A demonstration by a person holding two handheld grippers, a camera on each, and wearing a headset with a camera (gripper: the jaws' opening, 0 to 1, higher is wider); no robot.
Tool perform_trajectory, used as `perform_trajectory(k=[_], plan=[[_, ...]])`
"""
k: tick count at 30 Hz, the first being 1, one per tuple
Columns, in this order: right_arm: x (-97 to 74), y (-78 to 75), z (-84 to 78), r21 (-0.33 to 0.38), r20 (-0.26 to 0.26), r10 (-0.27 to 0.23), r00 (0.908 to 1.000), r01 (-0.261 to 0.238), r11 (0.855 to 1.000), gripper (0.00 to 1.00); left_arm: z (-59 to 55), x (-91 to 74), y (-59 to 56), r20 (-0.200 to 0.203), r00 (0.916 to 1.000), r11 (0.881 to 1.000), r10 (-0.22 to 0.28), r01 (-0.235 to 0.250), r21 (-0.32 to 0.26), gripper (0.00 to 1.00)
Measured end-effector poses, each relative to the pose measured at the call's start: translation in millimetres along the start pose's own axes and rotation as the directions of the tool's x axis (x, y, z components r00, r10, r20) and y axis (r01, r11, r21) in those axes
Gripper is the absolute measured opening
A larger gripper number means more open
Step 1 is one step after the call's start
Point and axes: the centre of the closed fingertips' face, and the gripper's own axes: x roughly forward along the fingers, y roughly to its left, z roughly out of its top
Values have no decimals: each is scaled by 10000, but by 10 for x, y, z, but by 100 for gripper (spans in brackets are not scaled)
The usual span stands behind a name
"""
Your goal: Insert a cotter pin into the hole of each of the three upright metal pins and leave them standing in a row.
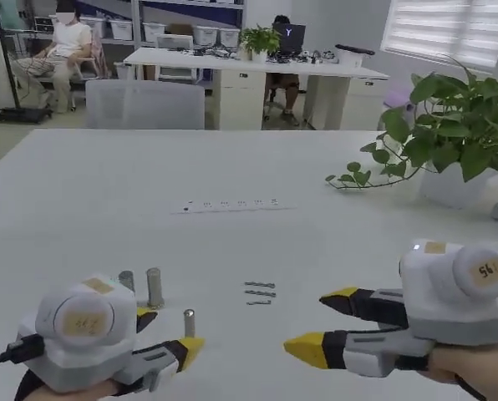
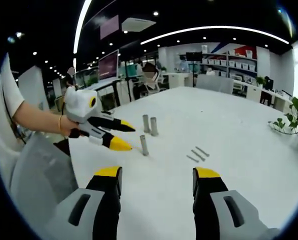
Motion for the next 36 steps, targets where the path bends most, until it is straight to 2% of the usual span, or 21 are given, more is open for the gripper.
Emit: perform_trajectory(k=[4, 8, 16, 19, 24, 31, 34, 36], plan=[[95, -56, 35, -41, -20, 175, 9998, -175, 9998, 50, 7, -56, 23, 41, 10000, 10000, 37, -37, 21, 49], [217, -122, 17, -196, -356, 273, 9990, -280, 9994, 48, 61, -125, 29, 292, 9996, 9998, -4, 9, -174, 55], [462, -332, -47, -669, -1187, 257, 9926, -338, 9972, 40, 62, -212, 26, 315, 9994, 9999, -137, 139, -83, 59], [531, -375, -19, -401, -1200, 432, 9918, -483, 9980, 38, 67, -228, 40, 378, 9991, 9998, -183, 187, -95, 59], [644, -448, -69, -790, -1867, 531, 9810, -689, 9945, 33, 78, -232, 44, 438, 9986, 9996, -293, 291, 43, 60], [823, -545, -115, -1081, -2387, 695, 9686, -977, 9893, 27, 85, -249, 36, 492, 9978, 9989, -449, 444, 119, 59], [901, -602, -128, -1244, -2677, 709, 9609, -1075, 9864, 26, 93, -245, 38, 521, 9972, 9986, -527, 521, 132, 59], [935, -633, -124, -1363, -2755, 681, 9589, -1091, 9847, 26, 88, -239, 34, 487, 9972, 9984, -559, 554, 102, 58]])
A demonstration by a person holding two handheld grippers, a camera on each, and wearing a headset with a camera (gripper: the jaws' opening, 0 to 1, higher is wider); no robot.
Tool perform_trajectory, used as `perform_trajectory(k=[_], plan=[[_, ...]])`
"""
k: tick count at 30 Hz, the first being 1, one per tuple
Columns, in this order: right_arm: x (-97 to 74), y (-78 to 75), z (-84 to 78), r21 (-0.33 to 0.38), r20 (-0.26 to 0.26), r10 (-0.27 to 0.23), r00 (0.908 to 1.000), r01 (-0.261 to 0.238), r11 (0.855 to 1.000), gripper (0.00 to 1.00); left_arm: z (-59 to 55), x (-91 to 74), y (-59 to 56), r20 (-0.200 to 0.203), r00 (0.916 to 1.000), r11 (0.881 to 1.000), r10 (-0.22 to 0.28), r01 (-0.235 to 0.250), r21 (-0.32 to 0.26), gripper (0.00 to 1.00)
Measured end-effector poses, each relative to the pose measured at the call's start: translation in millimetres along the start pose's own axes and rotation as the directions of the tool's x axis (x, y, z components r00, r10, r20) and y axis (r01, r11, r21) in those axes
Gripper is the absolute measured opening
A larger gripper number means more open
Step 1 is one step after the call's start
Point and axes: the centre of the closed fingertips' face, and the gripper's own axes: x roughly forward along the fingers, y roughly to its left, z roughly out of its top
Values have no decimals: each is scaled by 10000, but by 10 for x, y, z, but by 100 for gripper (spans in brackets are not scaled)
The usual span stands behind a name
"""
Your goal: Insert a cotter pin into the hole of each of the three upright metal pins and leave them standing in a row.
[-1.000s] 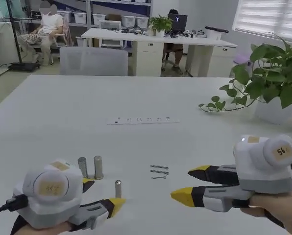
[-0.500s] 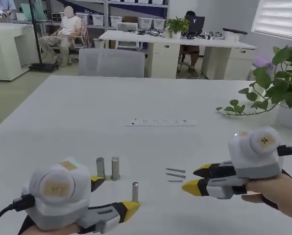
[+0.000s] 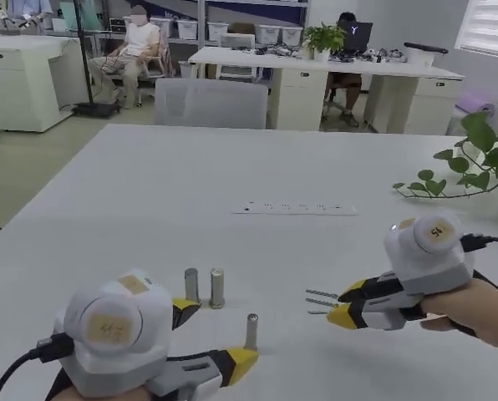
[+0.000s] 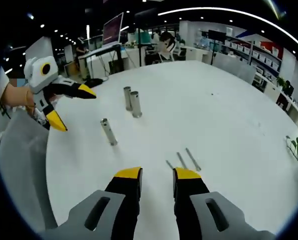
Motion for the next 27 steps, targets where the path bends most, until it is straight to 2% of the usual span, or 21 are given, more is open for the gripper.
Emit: perform_trajectory(k=[9, 12, 18, 23, 27], plan=[[166, -169, -108, -671, -1039, 20, 9946, -90, 9977, 21, -2, 19, 5, -24, 10000, 10000, -20, 20, -49, 57], [212, -188, -169, -606, -1367, 209, 9904, -294, 9977, 19, -4, 14, 14, -31, 10000, 10000, 0, 0, -35, 57], [282, -210, -189, -895, -1558, 275, 9874, -419, 9951, 17, 1, -4, 22, 30, 10000, 10000, 10, -10, -65, 56], [344, -236, -242, -1638, -2052, 177, 9786, -522, 9851, 16, -19, -14, 32, -57, 10000, 10000, 24, -24, -63, 56], [378, -245, -241, -1752, -2155, 253, 9762, -641, 9824, 16, -30, -23, 20, -104, 9999, 10000, -20, 20, -26, 56]])
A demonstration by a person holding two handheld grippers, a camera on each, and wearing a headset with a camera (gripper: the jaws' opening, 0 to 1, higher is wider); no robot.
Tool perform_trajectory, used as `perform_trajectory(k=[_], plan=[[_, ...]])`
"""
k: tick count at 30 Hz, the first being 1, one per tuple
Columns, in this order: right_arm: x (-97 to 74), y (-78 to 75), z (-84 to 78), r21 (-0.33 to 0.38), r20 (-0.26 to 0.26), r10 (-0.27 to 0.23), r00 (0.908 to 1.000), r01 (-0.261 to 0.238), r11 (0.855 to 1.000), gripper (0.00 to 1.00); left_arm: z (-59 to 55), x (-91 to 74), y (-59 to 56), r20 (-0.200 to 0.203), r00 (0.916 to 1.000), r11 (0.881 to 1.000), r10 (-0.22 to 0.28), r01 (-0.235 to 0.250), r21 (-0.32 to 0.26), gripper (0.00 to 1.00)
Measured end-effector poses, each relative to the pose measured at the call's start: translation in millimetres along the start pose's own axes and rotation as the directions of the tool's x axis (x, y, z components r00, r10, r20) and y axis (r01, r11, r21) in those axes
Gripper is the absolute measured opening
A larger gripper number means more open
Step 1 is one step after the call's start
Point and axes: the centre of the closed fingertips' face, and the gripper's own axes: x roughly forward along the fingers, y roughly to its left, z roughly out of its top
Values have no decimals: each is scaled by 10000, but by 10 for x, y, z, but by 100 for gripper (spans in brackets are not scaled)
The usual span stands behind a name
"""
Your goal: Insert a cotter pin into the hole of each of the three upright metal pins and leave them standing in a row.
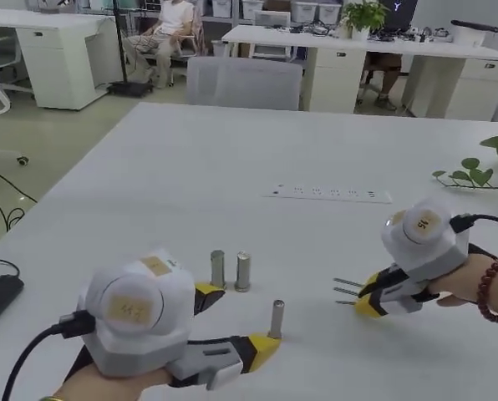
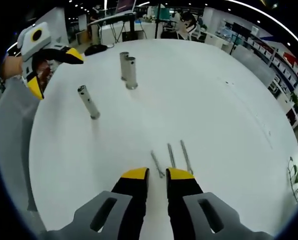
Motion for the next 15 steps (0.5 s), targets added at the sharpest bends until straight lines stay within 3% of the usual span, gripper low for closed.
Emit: perform_trajectory(k=[7, 10, 15], plan=[[35, 9, -46, -215, -435, 299, 9986, -309, 9993, 12, 6, -8, -15, 43, 10000, 10000, -41, 41, -51, 56], [51, 3, -19, -272, -395, 429, 9983, -440, 9987, 12, 0, -8, -19, 17, 10000, 10000, -68, 68, -68, 56], [64, 9, -20, -791, -885, 707, 9936, -777, 9938, 10, -8, -15, -19, 2, 10000, 9999, -78, 78, -86, 56]])
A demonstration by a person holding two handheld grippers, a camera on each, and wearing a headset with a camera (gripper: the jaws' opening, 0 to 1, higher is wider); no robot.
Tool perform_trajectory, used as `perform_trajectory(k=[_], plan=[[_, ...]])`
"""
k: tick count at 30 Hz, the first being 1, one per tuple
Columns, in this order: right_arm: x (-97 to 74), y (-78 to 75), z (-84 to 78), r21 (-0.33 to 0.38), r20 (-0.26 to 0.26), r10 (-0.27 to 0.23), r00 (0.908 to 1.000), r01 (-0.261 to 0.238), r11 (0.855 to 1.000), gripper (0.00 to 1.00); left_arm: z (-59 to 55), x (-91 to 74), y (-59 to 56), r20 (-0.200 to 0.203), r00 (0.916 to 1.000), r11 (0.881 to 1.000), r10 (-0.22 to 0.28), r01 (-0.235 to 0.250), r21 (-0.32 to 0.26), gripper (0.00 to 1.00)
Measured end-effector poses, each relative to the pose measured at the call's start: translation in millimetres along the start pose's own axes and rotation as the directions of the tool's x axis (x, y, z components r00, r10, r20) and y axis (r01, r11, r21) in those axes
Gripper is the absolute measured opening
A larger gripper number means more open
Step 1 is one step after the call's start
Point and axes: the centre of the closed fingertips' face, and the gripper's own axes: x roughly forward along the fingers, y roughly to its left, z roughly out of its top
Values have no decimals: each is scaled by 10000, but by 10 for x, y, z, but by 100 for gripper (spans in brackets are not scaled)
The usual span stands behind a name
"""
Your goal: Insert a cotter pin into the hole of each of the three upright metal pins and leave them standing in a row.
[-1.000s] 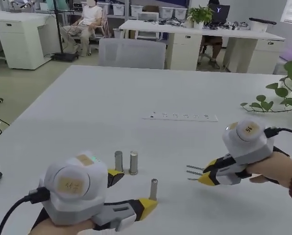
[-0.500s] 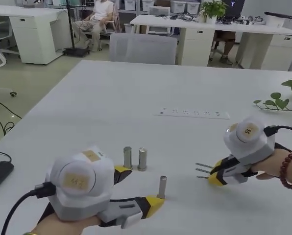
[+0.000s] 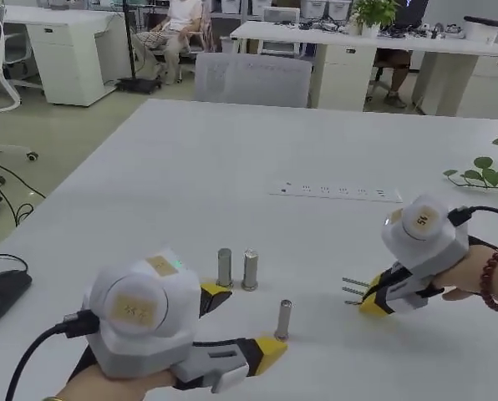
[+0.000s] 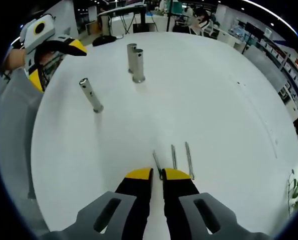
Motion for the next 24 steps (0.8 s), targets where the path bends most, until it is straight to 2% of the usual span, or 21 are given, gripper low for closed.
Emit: perform_trajectory(k=[4, 12, 14, 18, 24], plan=[[14, -12, 7, -262, -459, 146, 9988, -158, 9995, 9, -8, -1, 7, -32, 10000, 10000, 13, -13, 9, 56], [26, -28, 14, -629, -1382, 14, 9904, -101, 9980, 5, -27, -14, 14, -78, 10000, 10000, 47, -48, -39, 55], [27, -37, 8, -930, -1562, -55, 9877, -92, 9956, 4, -34, -21, 24, -89, 9999, 9999, 85, -86, -90, 55], [25, -39, 0, -1100, -1684, -107, 9857, -80, 9939, 4, -39, -35, 28, -89, 9999, 9999, 103, -104, -114, 55], [20, -40, -3, -1242, -1574, -133, 9875, -64, 9922, 3, -40, -34, 18, -93, 9999, 9998, 74, -75, -159, 55]])
